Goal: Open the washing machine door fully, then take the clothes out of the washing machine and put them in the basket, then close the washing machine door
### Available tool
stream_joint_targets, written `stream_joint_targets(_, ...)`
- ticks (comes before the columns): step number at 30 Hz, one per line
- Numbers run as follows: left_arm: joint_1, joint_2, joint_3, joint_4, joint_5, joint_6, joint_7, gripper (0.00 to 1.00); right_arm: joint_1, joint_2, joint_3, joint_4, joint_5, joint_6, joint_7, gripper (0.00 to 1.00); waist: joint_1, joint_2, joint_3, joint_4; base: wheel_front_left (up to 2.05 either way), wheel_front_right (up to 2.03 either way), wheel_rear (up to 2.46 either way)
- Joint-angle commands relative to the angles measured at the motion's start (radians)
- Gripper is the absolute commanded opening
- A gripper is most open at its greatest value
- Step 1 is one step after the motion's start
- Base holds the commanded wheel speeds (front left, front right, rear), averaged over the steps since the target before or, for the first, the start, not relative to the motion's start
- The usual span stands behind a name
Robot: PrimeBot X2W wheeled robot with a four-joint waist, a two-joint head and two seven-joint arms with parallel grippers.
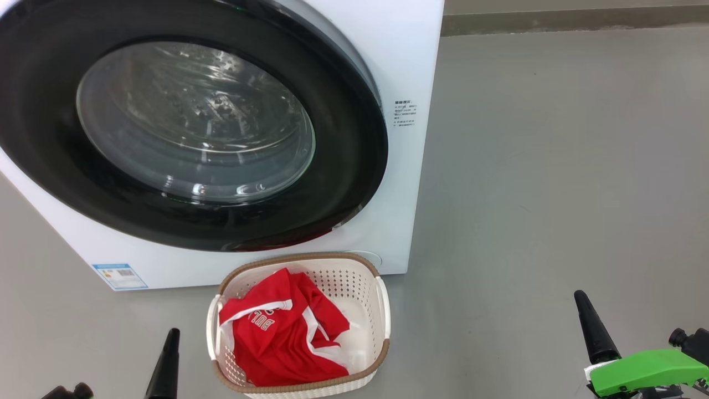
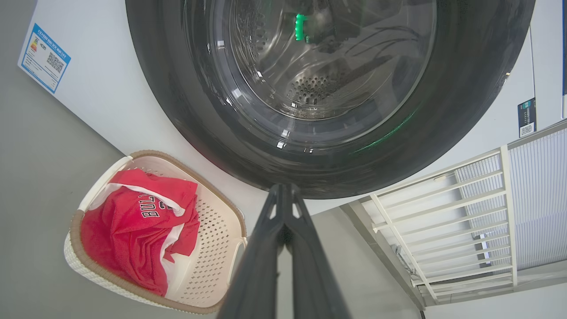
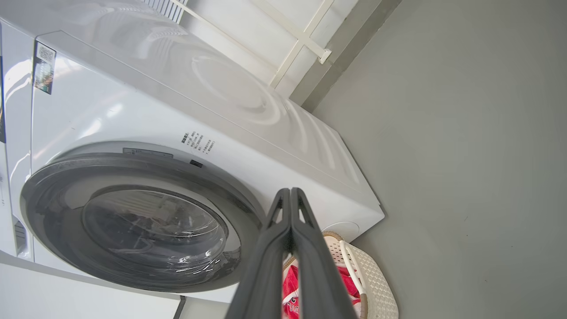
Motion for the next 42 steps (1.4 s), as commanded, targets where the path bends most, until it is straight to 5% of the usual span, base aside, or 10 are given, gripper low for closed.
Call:
stream_joint_targets(1,-0.044,0.007,0.026,-0.021,-0.027,-0.004,0.007,0.00,-0.049,-0.011,0.007,-0.029,0.028,-0.001,0.009,0.00,0.0000,0.0000,-0.001,0.000,0.00,0.00,0.00)
stream_joint_targets(42,-0.092,0.003,0.053,-0.020,-0.440,-0.006,0.122,0.00,-0.109,0.000,-0.043,-0.038,0.391,-0.001,0.128,0.00,-0.0001,0.0000,-0.022,0.006,0.00,0.00,0.00)
